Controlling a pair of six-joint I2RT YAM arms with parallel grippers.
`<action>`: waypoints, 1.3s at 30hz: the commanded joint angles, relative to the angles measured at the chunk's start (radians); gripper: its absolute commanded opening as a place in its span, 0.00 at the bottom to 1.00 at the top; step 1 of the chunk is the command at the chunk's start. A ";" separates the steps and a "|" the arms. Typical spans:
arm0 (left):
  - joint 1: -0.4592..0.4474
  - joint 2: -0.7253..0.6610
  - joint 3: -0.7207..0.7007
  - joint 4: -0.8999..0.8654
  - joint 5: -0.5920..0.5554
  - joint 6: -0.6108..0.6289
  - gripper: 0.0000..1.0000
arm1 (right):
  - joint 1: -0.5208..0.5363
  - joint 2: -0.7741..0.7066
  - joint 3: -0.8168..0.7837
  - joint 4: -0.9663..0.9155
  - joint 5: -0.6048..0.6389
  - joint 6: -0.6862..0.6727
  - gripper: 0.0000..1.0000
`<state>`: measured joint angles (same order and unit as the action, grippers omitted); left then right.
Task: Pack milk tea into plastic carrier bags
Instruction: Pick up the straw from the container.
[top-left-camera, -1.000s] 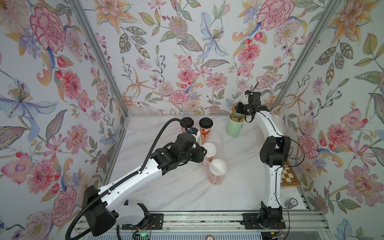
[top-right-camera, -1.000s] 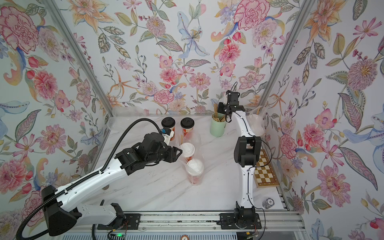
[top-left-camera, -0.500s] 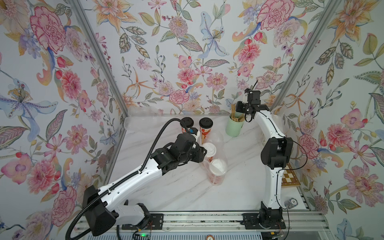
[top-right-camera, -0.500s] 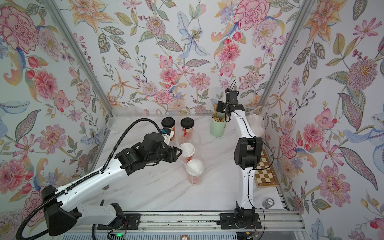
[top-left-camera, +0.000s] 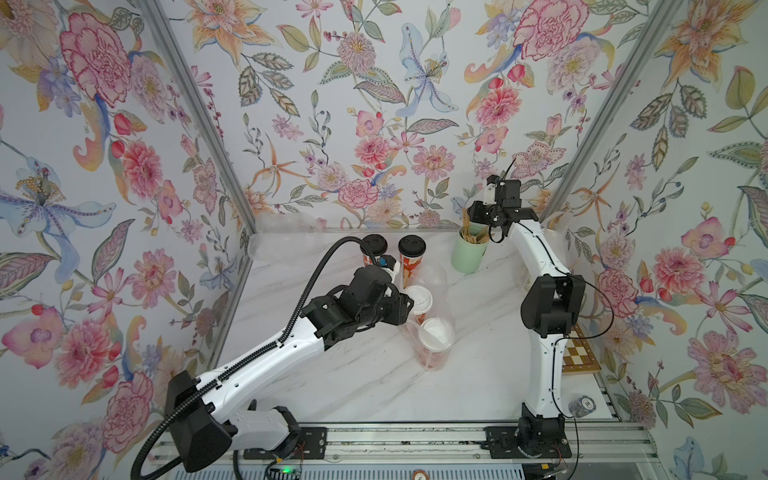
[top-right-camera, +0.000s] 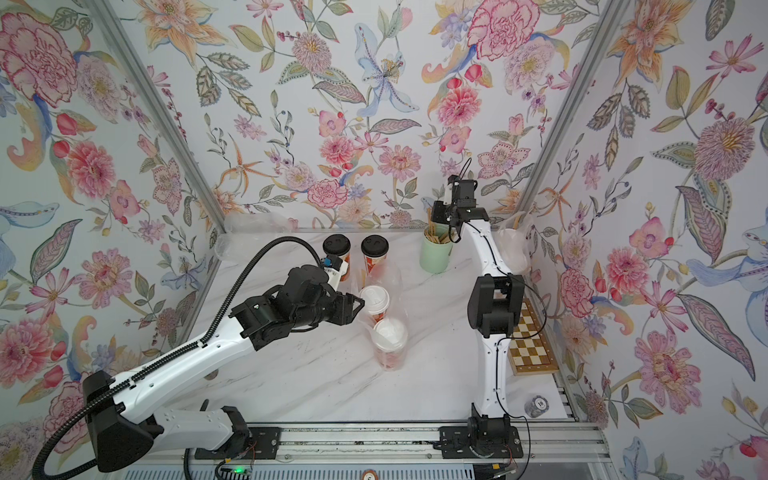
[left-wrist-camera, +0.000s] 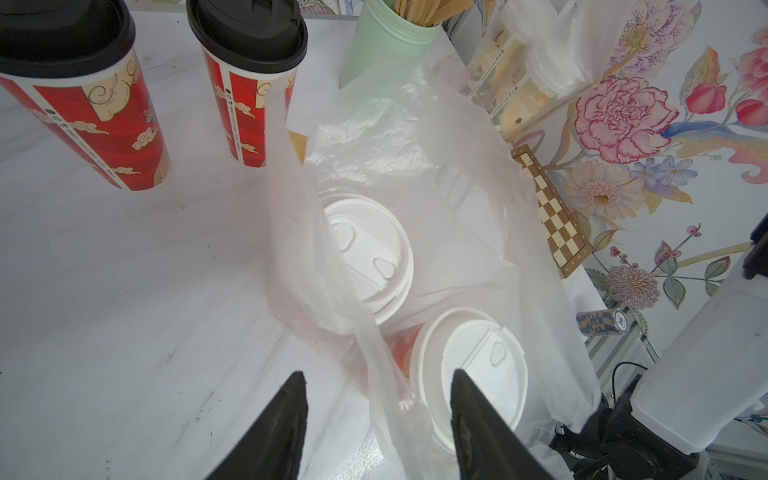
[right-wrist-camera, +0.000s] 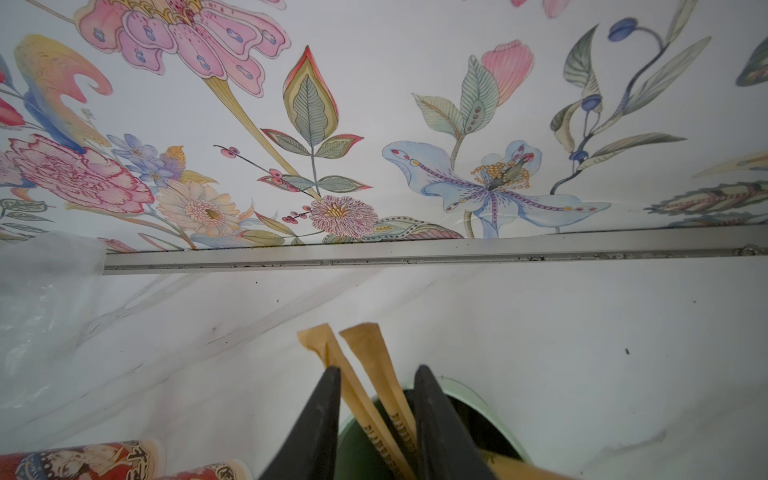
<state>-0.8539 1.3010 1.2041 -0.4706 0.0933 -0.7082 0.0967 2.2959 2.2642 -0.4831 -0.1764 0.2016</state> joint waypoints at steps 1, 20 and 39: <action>-0.004 -0.017 -0.011 0.000 -0.020 -0.013 0.57 | -0.005 0.047 0.037 -0.001 -0.016 0.005 0.33; -0.005 -0.028 -0.014 0.002 -0.024 -0.031 0.56 | -0.012 0.098 0.089 -0.002 0.043 -0.005 0.16; -0.020 -0.015 -0.013 -0.052 0.000 0.018 0.60 | 0.021 -0.253 0.005 -0.001 0.134 -0.086 0.07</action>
<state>-0.8589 1.2907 1.2015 -0.4911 0.0917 -0.7147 0.1051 2.0995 2.2936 -0.4835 -0.0708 0.1490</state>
